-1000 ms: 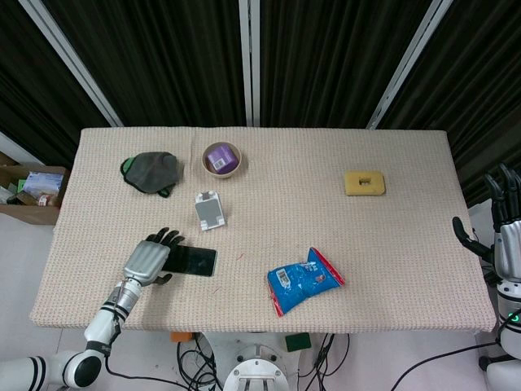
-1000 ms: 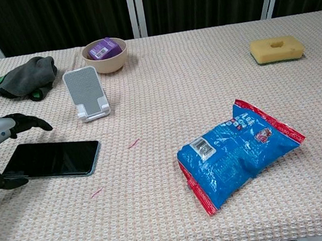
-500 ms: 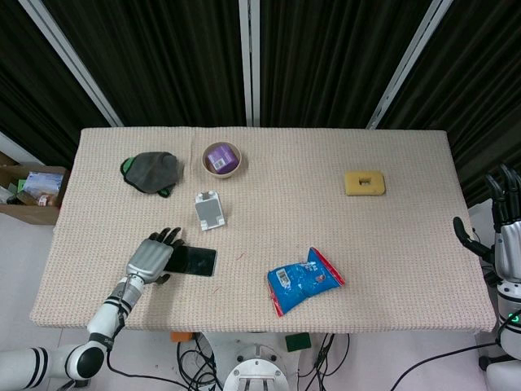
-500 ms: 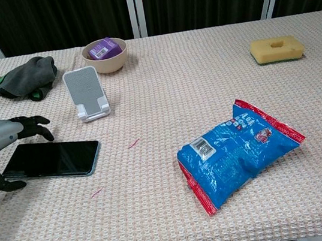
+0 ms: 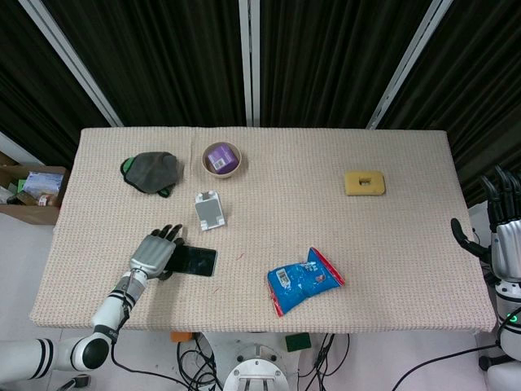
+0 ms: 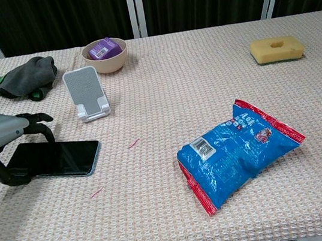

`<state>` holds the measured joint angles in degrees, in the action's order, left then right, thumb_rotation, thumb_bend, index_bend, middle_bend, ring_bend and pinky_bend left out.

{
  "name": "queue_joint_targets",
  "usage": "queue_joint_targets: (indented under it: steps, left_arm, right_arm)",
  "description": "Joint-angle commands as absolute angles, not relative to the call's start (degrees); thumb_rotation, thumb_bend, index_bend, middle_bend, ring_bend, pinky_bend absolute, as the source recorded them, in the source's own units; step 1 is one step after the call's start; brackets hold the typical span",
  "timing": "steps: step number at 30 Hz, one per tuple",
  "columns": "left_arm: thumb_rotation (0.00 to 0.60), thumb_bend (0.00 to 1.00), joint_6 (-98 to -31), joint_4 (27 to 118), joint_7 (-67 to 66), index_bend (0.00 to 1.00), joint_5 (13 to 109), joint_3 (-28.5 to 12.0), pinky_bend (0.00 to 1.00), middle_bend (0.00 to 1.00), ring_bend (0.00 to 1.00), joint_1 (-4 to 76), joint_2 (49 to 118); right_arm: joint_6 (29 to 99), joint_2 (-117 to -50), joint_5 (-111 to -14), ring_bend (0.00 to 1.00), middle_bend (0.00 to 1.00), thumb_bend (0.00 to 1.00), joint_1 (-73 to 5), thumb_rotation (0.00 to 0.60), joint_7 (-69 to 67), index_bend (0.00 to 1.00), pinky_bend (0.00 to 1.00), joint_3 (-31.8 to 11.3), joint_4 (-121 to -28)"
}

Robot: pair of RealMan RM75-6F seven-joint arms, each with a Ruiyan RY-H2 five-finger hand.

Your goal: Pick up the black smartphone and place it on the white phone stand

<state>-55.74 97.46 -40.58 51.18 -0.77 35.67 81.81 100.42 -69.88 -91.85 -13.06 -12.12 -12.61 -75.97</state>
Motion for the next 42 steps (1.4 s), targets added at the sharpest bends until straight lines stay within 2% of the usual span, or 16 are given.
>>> queue_joint_targets:
  steps: [1,6,10,14,19,22,24,30,34,42]
  left_arm:
    - [0.596,0.21,-56.25,97.08,-40.29,0.36,51.35,-0.62,0.18,0.0,0.0,35.84,82.17]
    - [0.6,0.28,-58.11,96.56,-39.76,0.51,52.8,-0.37,0.18,0.01,0.0,35.65,82.81]
    - [0.6,0.34,-58.84,96.36,-36.72,0.64,56.42,-0.1,0.18,0.17,0.0,35.08,82.48]
    - [0.6,0.35,-57.89,96.03,-33.19,0.69,59.98,0.62,0.2,0.29,0.05,34.78,81.06]
    - [0.6,0.36,-56.17,95.54,-31.04,0.71,62.21,1.39,0.23,0.37,0.11,35.02,79.38]
    - [0.6,0.38,-55.37,95.38,-29.57,0.72,63.58,1.61,0.28,0.44,0.18,35.16,78.71]
    - [0.6,0.38,-55.27,95.17,-28.7,0.72,64.43,1.62,0.33,0.48,0.23,35.14,78.41]
    - [0.6,0.42,-55.53,94.65,-25.99,0.72,67.42,1.61,0.6,0.61,0.41,34.88,77.53]
    - [0.6,0.42,-55.09,94.36,-25.13,0.72,68.36,1.76,0.65,0.65,0.46,34.91,76.99]
    - [0.6,0.43,-55.36,93.93,-19.22,0.73,73.48,2.18,0.66,0.66,0.47,34.31,75.15]
  right_arm:
    - [100.45,-69.82,-91.82,0.0,0.0,0.35,-13.05,0.6,-12.14,0.0,0.0,-12.67,-75.97]
    - [100.48,-69.73,-91.76,0.0,0.0,0.35,-13.01,0.6,-12.28,0.0,0.0,-12.74,-76.02]
    - [100.47,-69.79,-91.74,0.0,0.0,0.35,-12.9,0.6,-12.44,0.0,0.0,-12.64,-75.86]
    - [100.49,-69.9,-91.77,0.0,0.0,0.34,-12.83,0.6,-12.58,0.0,0.0,-12.54,-75.67]
    - [100.57,-69.88,-92.03,0.0,0.0,0.35,-12.85,0.6,-12.57,0.0,0.0,-12.48,-75.69]
    - [100.61,-69.82,-92.16,0.0,0.0,0.35,-12.88,0.6,-12.55,0.0,0.0,-12.46,-75.8]
    - [100.64,-69.76,-92.18,0.0,0.0,0.35,-12.85,0.6,-12.49,0.0,0.0,-12.46,-75.91]
    - [100.59,-69.7,-92.27,0.0,0.0,0.35,-12.88,0.6,-12.19,0.0,0.0,-12.44,-76.16]
    - [100.5,-69.66,-92.34,0.0,0.0,0.35,-12.89,0.6,-12.03,0.0,0.0,-12.37,-76.32]
    - [100.31,-69.36,-92.25,0.0,0.0,0.35,-12.67,0.6,-11.97,0.0,0.0,-12.18,-76.7]
